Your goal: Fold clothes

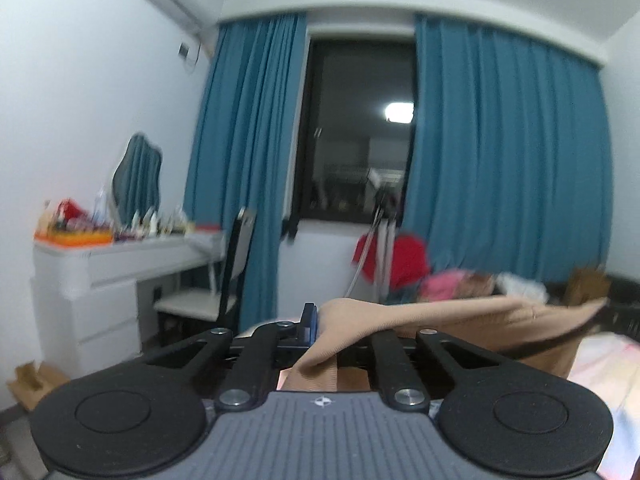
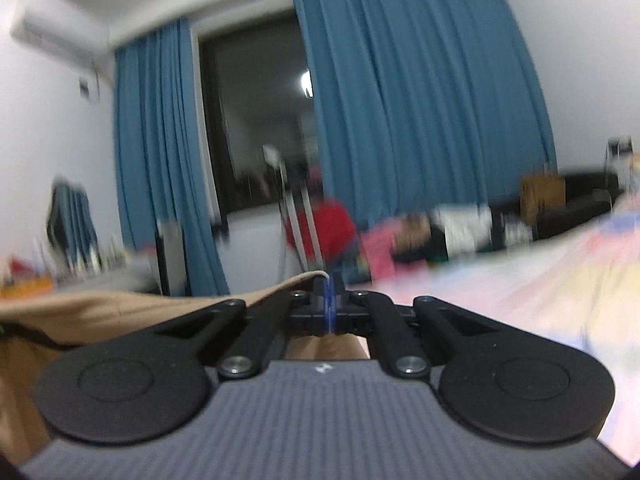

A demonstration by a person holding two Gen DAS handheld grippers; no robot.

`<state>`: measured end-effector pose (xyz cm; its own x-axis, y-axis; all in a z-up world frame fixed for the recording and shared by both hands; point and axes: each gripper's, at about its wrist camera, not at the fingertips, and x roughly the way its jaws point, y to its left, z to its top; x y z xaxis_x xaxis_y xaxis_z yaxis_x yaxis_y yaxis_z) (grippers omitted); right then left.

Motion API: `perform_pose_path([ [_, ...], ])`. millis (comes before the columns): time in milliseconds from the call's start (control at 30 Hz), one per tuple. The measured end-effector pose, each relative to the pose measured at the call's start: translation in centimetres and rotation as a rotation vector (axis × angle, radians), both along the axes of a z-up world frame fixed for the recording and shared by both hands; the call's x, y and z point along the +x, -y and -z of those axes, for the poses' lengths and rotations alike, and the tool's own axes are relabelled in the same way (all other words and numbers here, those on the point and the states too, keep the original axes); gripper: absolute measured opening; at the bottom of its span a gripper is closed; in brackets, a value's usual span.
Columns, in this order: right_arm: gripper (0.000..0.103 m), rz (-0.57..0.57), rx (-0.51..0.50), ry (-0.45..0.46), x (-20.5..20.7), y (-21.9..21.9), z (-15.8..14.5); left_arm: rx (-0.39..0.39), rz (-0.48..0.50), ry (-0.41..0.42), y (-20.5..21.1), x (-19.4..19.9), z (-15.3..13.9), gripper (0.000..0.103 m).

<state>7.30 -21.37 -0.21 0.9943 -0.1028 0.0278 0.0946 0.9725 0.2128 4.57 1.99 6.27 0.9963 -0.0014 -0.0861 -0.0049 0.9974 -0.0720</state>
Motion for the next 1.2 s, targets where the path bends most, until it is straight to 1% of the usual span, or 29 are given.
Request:
perform_pose_path([
  [67,0.003,0.001,-0.003,0.083,-1.6,0.4,-4.6,-0.015,0.028,0.048,-0.2,-0.7,-3.6,0.006],
  [100,0.003,-0.001,0.002,0.121,-2.4,0.6,-7.1,-0.018,0.044,0.078,-0.3,-1.2,-6.0,0.006],
  [200,0.003,-0.003,0.002,0.233,-5.6,1.0,-14.1,0.008,0.081,0.175,-0.4,-3.6,-13.1,0.006],
  [300,0.003,0.000,-0.006,0.330,-9.3,1.5,-20.1,0.017,0.121,0.255,-0.6,-6.7,-20.1,0.006],
  [400,0.003,0.006,-0.028,0.421,-13.3,1.9,-25.2,0.009,0.165,0.305,-0.9,-9.7,-26.2,0.006],
  [500,0.003,-0.005,-0.054,0.479,-17.3,2.3,-29.8,0.011,0.200,0.337,-1.0,-12.3,-31.1,0.006],
  [600,0.003,-0.020,-0.078,0.487,-19.8,2.7,-33.0,-0.006,0.233,0.319,-0.7,-13.2,-33.9,0.006],
  [667,0.003,-0.021,-0.092,0.465,-19.9,3.3,-34.2,-0.025,0.252,0.287,-0.5,-12.3,-34.0,0.006],
  [733,0.003,-0.020,-0.098,0.425,-19.1,3.8,-34.4,-0.044,0.271,0.255,-0.3,-11.5,-34.2,0.006],
  [800,0.003,-0.017,-0.097,0.373,-17.0,4.3,-33.6,-0.056,0.281,0.209,0.1,-9.5,-33.2,0.006],
  [867,0.003,-0.002,-0.099,0.318,-13.6,4.5,-31.5,-0.059,0.284,0.153,0.4,-6.3,-31.1,0.006],
  [933,0.003,0.012,-0.102,0.262,-10.2,4.8,-29.5,-0.052,0.282,0.095,0.8,-2.2,-28.3,0.006],
  [1033,0.003,0.034,-0.105,0.178,-4.8,5.0,-26.2,-0.055,0.282,0.013,1.3,5.2,-23.5,0.006],
  [1133,0.003,0.063,-0.090,0.086,2.4,5.0,-21.6,-0.060,0.275,-0.070,2.2,13.0,-17.8,0.007],
  [1200,0.003,0.087,-0.088,0.032,7.8,5.8,-18.3,-0.056,0.265,-0.109,3.1,18.5,-13.6,0.007],
])
